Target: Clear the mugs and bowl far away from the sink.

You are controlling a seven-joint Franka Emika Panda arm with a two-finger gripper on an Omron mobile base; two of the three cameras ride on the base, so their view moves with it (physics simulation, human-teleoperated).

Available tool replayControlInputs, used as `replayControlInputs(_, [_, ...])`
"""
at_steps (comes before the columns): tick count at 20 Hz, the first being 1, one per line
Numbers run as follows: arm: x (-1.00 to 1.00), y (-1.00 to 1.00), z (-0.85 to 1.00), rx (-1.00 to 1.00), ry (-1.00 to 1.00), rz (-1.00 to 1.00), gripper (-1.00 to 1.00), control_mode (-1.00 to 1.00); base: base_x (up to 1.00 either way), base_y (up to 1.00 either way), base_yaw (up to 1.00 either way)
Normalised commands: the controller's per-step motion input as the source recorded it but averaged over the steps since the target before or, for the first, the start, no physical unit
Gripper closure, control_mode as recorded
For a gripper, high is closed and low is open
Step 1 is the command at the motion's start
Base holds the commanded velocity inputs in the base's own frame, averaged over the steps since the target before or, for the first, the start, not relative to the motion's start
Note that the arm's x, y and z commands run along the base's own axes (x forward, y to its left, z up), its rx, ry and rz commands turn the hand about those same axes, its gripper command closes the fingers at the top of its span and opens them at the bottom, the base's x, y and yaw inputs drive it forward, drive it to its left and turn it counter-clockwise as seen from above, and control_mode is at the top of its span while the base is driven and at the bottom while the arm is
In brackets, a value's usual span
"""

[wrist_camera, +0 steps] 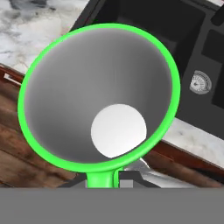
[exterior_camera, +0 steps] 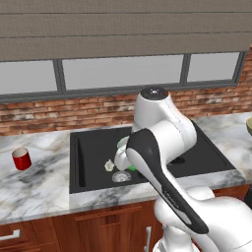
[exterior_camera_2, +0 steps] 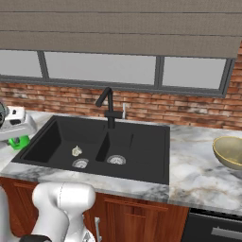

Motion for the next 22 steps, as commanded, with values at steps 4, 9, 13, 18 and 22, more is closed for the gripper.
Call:
replayControlInputs(4, [0.0, -0.64, 0.64, 0.04, -0.1, 0.09, 1.0, -1.0, 0.0, 0.0, 0.0])
replayControlInputs(9, [-0.16, -0.27, 0.51, 0.07, 0.06, -0.08, 1.0, -1.0, 0.0, 0.0, 0.0])
replayControlInputs(13, [-0.19, -0.46, 0.11, 0.12, 0.19, -0.51, 1.0, -1.0, 0.0, 0.0, 0.0])
replayControlInputs(18, [-0.28, -0.44, 0.07, 0.24, 0.0, -0.24, 1.0, -1.0, 0.0, 0.0, 0.0])
replayControlInputs(22, [-0.14, -0.11, 0.13, 0.09, -0.06, -0.11, 1.0, 1.0, -0.11, -0.09, 0.01])
